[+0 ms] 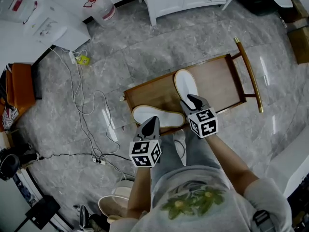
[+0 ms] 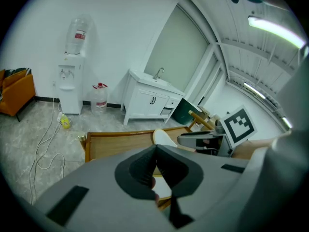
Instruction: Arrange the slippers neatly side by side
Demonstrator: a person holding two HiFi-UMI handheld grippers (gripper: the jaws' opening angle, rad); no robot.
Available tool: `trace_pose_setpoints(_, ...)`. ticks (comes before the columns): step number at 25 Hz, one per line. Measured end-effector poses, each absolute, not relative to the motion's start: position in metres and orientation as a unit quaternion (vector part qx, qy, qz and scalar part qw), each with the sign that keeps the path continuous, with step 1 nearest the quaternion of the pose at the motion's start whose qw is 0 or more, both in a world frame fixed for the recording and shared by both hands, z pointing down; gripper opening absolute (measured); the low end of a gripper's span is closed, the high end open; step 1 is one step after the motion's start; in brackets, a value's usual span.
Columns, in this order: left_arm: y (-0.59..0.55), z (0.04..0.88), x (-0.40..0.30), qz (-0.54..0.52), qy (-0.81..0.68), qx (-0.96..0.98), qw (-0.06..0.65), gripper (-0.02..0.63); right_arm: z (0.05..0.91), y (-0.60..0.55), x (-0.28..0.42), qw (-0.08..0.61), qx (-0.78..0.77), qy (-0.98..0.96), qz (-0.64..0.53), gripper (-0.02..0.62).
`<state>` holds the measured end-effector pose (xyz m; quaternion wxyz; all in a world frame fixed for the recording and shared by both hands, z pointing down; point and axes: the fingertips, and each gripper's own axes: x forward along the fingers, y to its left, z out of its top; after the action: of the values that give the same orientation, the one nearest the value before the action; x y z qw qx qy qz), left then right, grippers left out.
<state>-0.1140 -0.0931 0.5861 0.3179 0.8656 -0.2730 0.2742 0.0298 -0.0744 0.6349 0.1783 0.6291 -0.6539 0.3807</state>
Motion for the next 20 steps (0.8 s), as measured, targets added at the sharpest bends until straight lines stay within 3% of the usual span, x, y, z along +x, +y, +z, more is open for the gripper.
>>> trace_pose_setpoints(20,-0.112,0.542,-0.184,0.237,-0.34,0.854,0.314,0.014,0.6,-0.072,-0.097,0.243,0.43,-0.796,0.351,0.216)
